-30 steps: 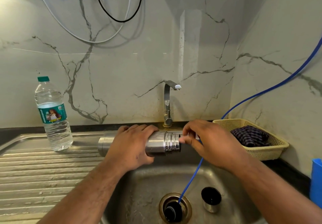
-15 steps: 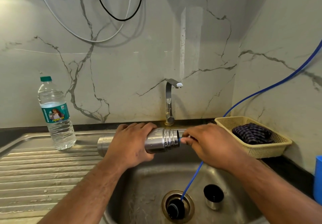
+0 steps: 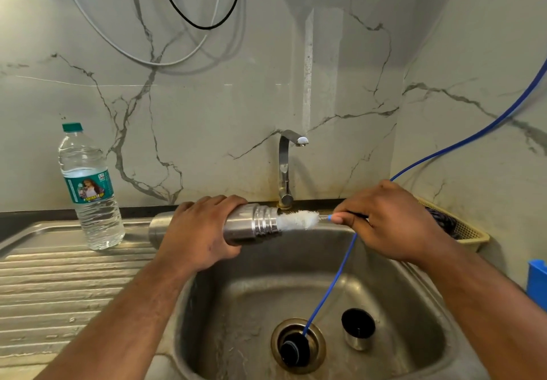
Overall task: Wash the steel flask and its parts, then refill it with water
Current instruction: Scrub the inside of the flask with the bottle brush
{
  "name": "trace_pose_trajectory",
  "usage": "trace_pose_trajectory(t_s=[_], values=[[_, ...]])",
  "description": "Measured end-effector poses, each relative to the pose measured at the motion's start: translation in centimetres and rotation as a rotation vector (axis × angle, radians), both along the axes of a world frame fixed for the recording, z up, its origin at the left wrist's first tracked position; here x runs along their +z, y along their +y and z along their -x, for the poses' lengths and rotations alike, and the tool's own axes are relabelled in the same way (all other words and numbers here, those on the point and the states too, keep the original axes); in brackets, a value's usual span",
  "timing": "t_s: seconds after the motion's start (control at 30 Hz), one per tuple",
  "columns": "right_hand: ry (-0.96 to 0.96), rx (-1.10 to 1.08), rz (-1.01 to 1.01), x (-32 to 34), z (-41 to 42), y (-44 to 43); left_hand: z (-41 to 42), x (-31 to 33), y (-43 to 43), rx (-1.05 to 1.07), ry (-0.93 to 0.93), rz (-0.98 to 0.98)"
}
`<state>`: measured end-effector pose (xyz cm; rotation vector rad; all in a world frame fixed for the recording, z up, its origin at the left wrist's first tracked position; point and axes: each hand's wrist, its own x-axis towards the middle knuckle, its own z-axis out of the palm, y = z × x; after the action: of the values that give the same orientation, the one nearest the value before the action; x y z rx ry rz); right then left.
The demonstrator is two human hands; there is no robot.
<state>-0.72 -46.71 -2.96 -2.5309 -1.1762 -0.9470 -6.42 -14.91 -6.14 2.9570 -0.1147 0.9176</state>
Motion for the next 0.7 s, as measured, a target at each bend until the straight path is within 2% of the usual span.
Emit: trace_pose_trajectory(t_s=[0.13, 0.27, 0.43, 0.53, 0.7], values=[[-0.097, 0.033, -0.033, 0.4, 0.2, 0.3, 0.2, 0.2, -1.4, -0.017, 0.001, -0.033], [-0.018, 0.039, 0.033, -1.0, 0.6, 2.1, 0.2, -0.3, -4.3, -0.113, -0.004, -0.092], [-0.109, -0.036, -0.136, 1.5, 0.5, -1.7, 0.2, 0.5, -1.6, -0.009, -0.041, 0.004], [-0.193, -0.01, -0.106, 1.2, 0.3, -0.9, -0.1, 0.3, -0.8, 0.009, -0.106, -0.005], [-0.212, 0.042, -0.127, 0.7, -0.2, -0.4, -0.3, -0.6, -2.4, -0.054, -0.035, 0.049]])
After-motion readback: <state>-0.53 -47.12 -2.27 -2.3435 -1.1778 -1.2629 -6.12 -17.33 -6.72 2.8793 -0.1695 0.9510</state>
